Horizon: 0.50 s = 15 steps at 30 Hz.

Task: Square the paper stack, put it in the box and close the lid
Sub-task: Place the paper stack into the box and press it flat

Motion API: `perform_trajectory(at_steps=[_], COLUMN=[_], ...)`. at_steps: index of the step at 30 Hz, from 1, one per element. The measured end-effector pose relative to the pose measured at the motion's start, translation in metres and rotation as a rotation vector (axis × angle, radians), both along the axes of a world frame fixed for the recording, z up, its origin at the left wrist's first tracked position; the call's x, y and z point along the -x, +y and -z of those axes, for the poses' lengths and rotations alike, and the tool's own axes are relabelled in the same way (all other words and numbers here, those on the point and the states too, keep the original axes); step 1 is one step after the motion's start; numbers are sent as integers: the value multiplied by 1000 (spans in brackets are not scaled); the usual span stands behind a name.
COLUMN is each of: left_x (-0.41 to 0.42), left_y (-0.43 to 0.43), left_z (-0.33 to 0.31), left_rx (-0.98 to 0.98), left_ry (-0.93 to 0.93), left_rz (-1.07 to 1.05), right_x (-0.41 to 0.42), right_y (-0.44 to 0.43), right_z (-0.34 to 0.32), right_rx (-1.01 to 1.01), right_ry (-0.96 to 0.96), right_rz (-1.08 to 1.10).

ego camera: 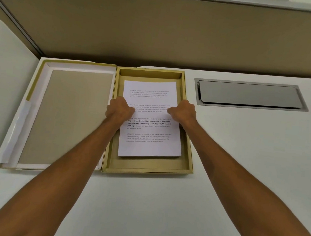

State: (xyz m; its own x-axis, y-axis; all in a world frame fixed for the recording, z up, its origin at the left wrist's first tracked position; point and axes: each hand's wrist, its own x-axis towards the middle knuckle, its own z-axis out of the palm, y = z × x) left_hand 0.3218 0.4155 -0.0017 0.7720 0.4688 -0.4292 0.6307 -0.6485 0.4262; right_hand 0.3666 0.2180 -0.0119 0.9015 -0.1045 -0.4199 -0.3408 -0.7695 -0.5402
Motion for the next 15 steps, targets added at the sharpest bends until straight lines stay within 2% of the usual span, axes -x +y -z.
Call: perform_trajectory(at_steps=[9,15], left_x=[-2,-1], left_y=[-11,-12], left_z=[-1,-2], left_rx=[170,143], left_ry=[7,-24], left_rz=[-53,-97], right_x=[5,7], right_y=[15,21], right_z=[-6,-8], right_rx=[-102,-72], right_ry=[82,66], right_rz=[26,8])
